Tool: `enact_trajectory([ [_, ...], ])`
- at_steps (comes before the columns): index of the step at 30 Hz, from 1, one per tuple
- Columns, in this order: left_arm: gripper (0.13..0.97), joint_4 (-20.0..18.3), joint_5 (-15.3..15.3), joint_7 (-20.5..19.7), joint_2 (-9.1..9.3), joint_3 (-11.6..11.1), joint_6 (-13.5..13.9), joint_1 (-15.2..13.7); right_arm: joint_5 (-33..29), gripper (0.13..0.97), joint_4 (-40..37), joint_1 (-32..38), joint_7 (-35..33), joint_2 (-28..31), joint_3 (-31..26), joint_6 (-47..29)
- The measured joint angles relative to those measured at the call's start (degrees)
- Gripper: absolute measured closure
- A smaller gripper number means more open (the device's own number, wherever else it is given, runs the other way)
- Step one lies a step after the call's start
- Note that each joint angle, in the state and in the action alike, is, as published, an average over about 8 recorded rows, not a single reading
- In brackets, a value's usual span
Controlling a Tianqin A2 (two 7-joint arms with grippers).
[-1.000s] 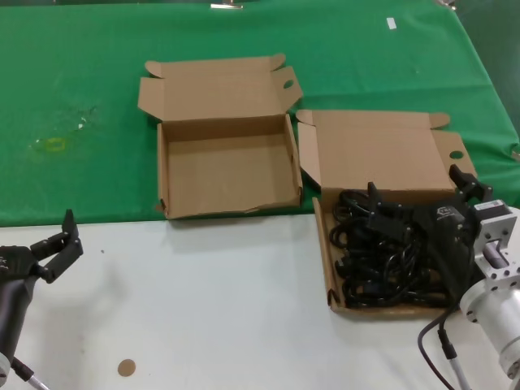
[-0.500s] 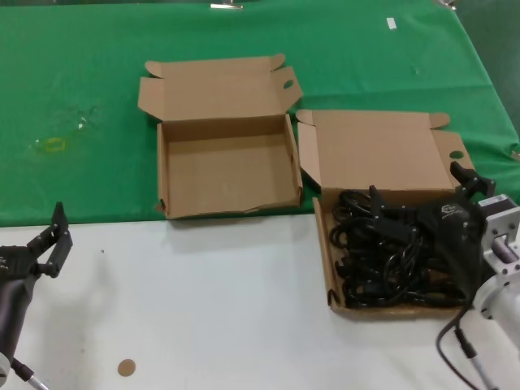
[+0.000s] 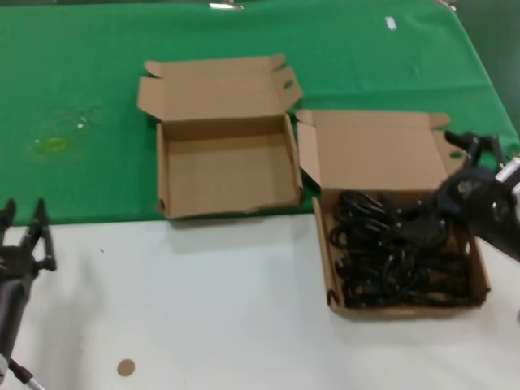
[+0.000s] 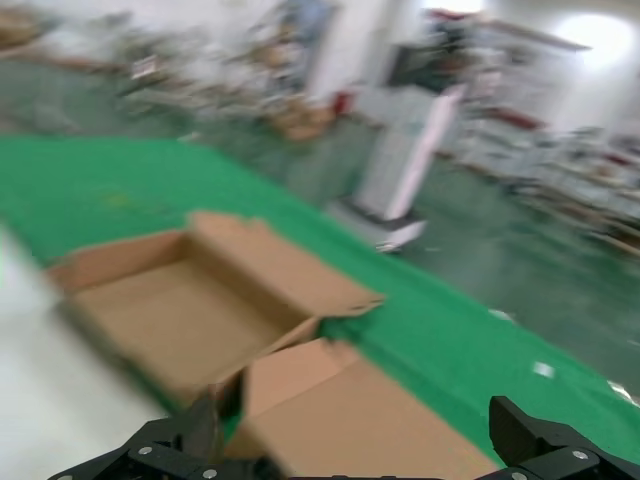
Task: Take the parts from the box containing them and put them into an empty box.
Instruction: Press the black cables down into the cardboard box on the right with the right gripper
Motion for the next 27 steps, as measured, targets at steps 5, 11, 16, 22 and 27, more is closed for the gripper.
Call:
enact_trajectory([
  [5, 0.792, 0.0, 0.0, 0.0, 0.0, 0.0, 0.0, 0.0, -5.76, 0.129, -0.65, 5.28, 3.85, 8.08, -2.78, -10.91],
  [11, 0.885, 0.0, 0.0, 0.0, 0.0, 0.0, 0.0, 0.0, -12.97, 0.129, -3.22, 13.17, 3.97, 12.7, -4.0, -25.81],
  [16, 0.919, 0.0, 0.0, 0.0, 0.0, 0.0, 0.0, 0.0, -17.32, 0.129, -5.81, 19.38, 0.69, 13.39, -3.89, -37.46],
  [22, 0.952, 0.0, 0.0, 0.0, 0.0, 0.0, 0.0, 0.0, -21.27, 0.129, -8.84, 26.74, -5.72, 12.21, -4.47, -51.66],
  [27, 0.952, 0.0, 0.0, 0.0, 0.0, 0.0, 0.0, 0.0, -25.83, 0.129, -11.0, 32.41, -11.31, 9.69, -5.25, -62.23],
])
